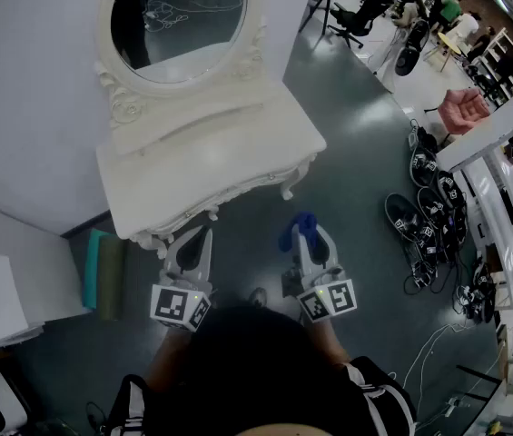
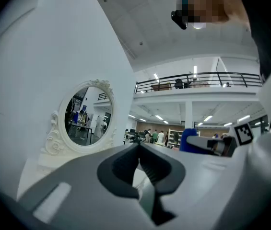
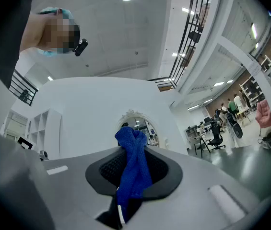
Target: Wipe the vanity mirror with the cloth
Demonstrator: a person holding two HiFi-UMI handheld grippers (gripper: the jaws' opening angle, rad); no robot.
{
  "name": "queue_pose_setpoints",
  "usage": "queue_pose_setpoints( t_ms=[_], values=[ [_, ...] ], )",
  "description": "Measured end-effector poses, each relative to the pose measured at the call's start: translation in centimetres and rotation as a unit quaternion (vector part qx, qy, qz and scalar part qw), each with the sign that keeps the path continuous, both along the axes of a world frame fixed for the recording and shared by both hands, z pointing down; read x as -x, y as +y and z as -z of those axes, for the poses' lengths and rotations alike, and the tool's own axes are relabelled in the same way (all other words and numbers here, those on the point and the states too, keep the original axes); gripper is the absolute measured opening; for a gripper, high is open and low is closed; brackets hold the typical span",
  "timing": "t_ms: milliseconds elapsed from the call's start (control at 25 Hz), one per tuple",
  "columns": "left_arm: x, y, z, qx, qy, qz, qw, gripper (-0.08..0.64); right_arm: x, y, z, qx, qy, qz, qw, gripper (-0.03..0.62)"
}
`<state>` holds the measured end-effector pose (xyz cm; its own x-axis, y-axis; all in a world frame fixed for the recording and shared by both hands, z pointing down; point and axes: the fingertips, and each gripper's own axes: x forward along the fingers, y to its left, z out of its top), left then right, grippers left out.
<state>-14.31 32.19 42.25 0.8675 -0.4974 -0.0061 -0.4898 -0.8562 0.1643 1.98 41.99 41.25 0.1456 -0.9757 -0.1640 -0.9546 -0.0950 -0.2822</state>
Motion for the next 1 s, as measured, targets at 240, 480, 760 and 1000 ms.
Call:
queue_pose_setpoints(
  t_ms=[240,480,760,1000],
  values=[
    [0.2,0.0,-0.3,0.005,0.005,0.002,1.0,0.011,0.2,-0.1,0.1,0.003,0.003,0.004,1.0,0.064],
    [1.3,-0.5,-0.5,0.01,0.005,0.002,0.9999,0.011,1.1,-0.6,-0.1,0.008,0.003,0.001,1.0,0.064],
    [3.9,-2.1,-0.9,0.021,0.006,0.004,0.9997,0.011,2.6,-1.4,-0.5,0.012,-0.024,-0.015,1.0,0.064],
    [5.5,-3.0,-2.2,0.034,0.01,-0.012,0.9993,0.011,4.3,-1.1,-1.4,0.028,-0.016,-0.037,0.999,0.065]
  ],
)
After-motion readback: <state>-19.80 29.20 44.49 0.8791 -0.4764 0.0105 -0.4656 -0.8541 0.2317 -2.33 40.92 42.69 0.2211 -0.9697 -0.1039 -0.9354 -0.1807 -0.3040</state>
